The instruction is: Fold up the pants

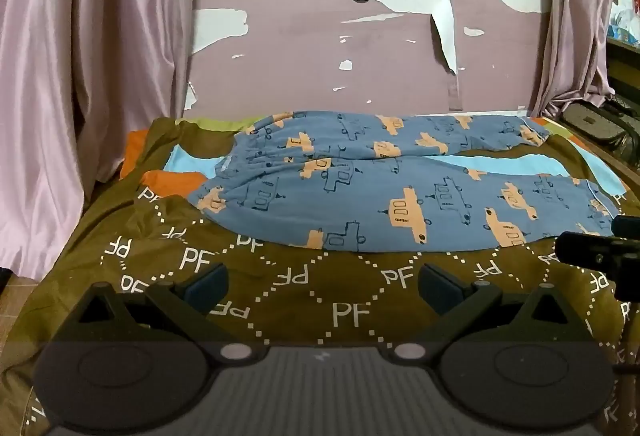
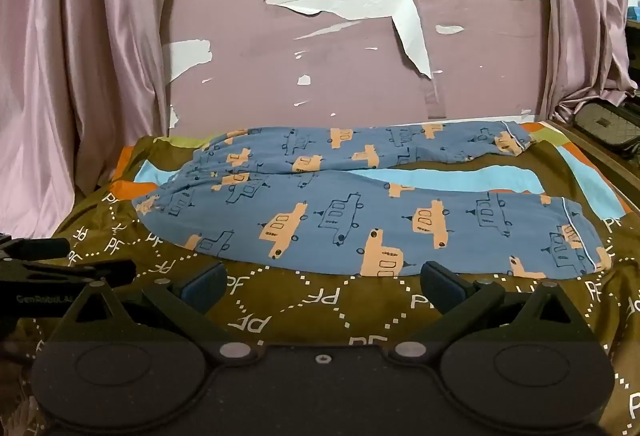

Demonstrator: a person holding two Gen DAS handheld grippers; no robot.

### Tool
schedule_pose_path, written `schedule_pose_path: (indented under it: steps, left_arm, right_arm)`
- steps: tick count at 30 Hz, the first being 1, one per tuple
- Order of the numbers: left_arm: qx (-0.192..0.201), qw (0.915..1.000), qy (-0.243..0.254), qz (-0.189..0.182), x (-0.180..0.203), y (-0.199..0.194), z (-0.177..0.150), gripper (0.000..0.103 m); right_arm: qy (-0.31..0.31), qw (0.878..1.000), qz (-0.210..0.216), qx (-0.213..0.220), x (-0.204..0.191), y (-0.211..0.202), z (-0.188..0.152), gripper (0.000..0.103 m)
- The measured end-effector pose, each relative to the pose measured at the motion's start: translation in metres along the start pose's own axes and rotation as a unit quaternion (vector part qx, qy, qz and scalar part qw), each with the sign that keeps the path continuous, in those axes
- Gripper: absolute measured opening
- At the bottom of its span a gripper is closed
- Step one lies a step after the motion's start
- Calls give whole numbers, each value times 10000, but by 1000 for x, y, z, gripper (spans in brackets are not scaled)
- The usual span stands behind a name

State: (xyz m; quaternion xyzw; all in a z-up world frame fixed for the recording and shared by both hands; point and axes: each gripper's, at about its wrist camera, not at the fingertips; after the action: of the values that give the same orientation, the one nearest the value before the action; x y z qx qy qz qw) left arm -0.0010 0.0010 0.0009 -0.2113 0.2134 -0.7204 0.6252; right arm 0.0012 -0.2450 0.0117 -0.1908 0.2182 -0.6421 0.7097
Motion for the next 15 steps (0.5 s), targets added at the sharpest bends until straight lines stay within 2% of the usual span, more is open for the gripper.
schedule_pose_path:
  steps: [15]
  left_arm:
    - [20, 10000, 12, 23, -5, -7, 1, 103]
  right_arm:
    - [9, 10000, 6, 26, 0, 0, 0, 102]
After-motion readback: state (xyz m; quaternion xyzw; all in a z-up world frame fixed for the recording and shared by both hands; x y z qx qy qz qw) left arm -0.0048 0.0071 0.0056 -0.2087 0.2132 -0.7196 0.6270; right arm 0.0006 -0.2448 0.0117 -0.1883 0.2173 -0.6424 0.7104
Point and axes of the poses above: each gripper's, at about its wrist camera, not at the fingertips, and y roughly the way its jaws point, x to its right, z to its top, and after that the axes turned 7 degrees about -z, right-handed
